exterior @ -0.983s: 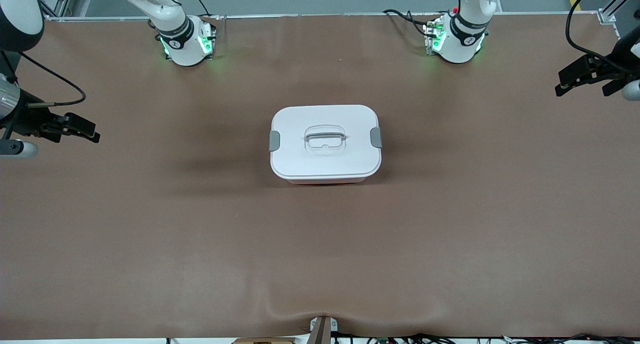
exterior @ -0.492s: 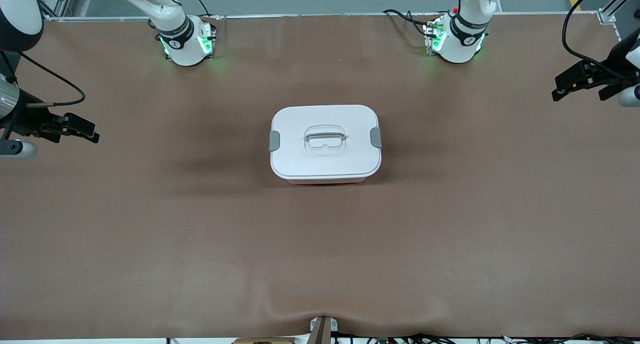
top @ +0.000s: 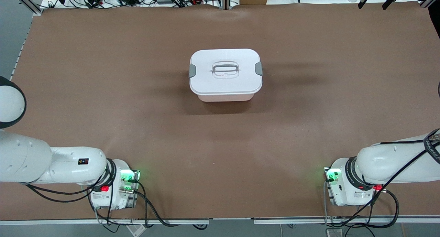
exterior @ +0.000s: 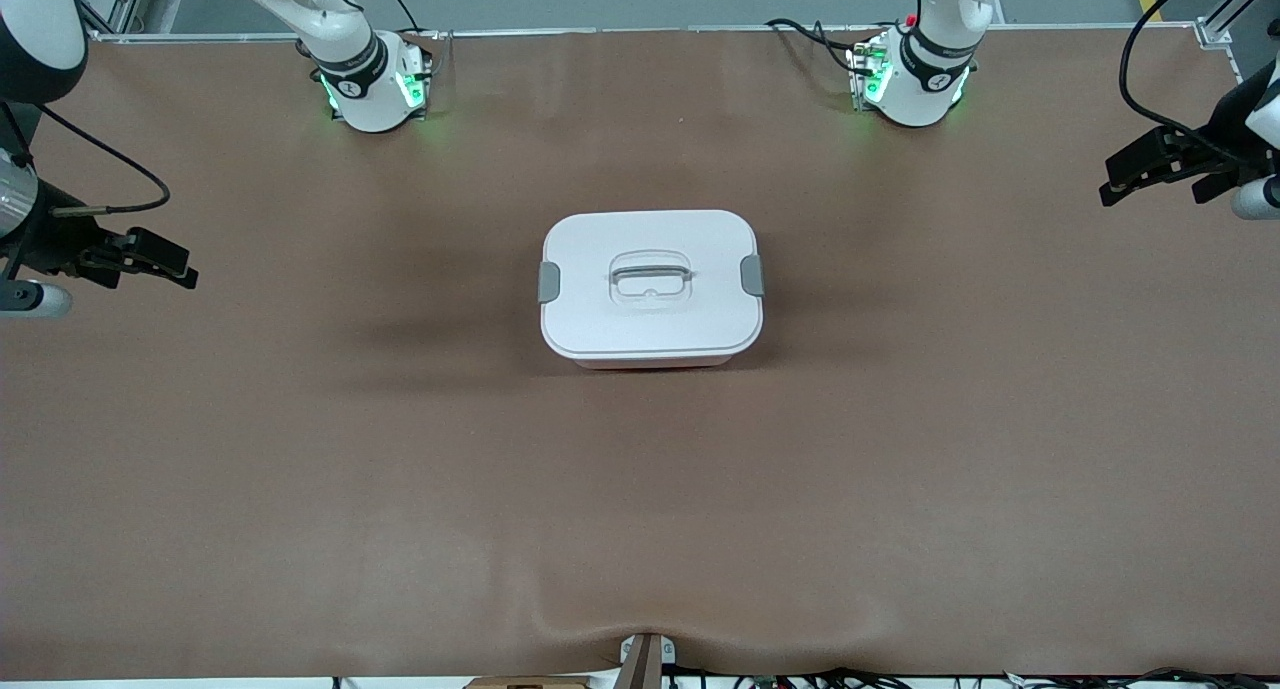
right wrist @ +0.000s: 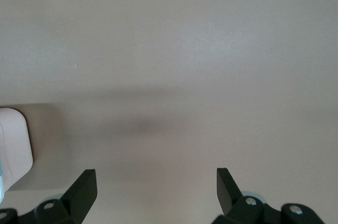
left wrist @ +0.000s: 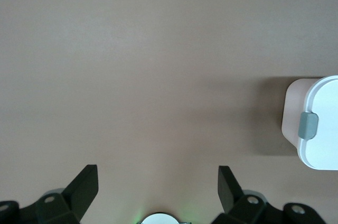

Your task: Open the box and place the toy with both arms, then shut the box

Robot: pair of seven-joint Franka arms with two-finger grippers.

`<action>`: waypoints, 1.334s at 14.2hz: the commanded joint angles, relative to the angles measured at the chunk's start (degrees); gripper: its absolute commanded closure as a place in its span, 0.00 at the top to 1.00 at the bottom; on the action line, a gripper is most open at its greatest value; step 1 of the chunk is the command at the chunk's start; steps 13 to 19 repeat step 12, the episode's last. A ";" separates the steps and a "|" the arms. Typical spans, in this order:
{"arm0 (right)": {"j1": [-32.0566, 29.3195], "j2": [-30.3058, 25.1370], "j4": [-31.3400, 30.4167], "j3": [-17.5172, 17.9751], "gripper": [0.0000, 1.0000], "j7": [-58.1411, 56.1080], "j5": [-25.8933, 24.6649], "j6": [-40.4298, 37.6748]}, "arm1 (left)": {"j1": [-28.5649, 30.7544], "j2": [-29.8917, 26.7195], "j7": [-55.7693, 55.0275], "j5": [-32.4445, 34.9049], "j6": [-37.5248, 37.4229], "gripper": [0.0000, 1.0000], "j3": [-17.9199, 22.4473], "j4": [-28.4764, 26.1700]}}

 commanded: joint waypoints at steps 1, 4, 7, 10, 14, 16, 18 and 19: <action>-0.79 -0.70 -0.35 0.63 1.00 -0.01 -0.05 0.21 | -0.19 -0.02 -0.74 0.61 0.53 1.00 -0.32 0.12; -0.53 -0.96 -0.35 0.63 1.00 -0.01 0.04 -0.66 | -0.19 -0.02 -0.74 0.61 0.61 1.00 -0.32 0.21; -0.35 -1.23 -0.35 0.72 1.00 -0.01 0.04 -0.75 | -0.19 0.15 -0.74 0.61 0.79 1.00 -0.32 0.12; -0.17 -1.84 -0.17 0.81 1.00 -0.01 0.04 -2.50 | -0.27 0.15 -0.74 0.61 0.88 1.00 -0.41 0.03; -0.26 -2.46 -0.08 0.81 1.00 -0.19 0.04 -4.35 | -0.19 0.15 -0.74 0.61 0.88 1.00 -0.59 0.03; -0.26 -2.46 -0.08 0.81 1.00 -0.19 0.04 -4.35 | -0.19 0.15 -0.74 0.61 0.88 1.00 -0.59 0.03; -0.26 -2.46 -0.08 0.81 1.00 -0.19 0.04 -4.35 | -0.19 0.15 -0.74 0.61 0.88 1.00 -0.59 0.03; -0.26 -2.46 -0.08 0.81 1.00 -0.19 0.04 -4.35 | -0.19 0.15 -0.74 0.61 0.88 1.00 -0.59 0.03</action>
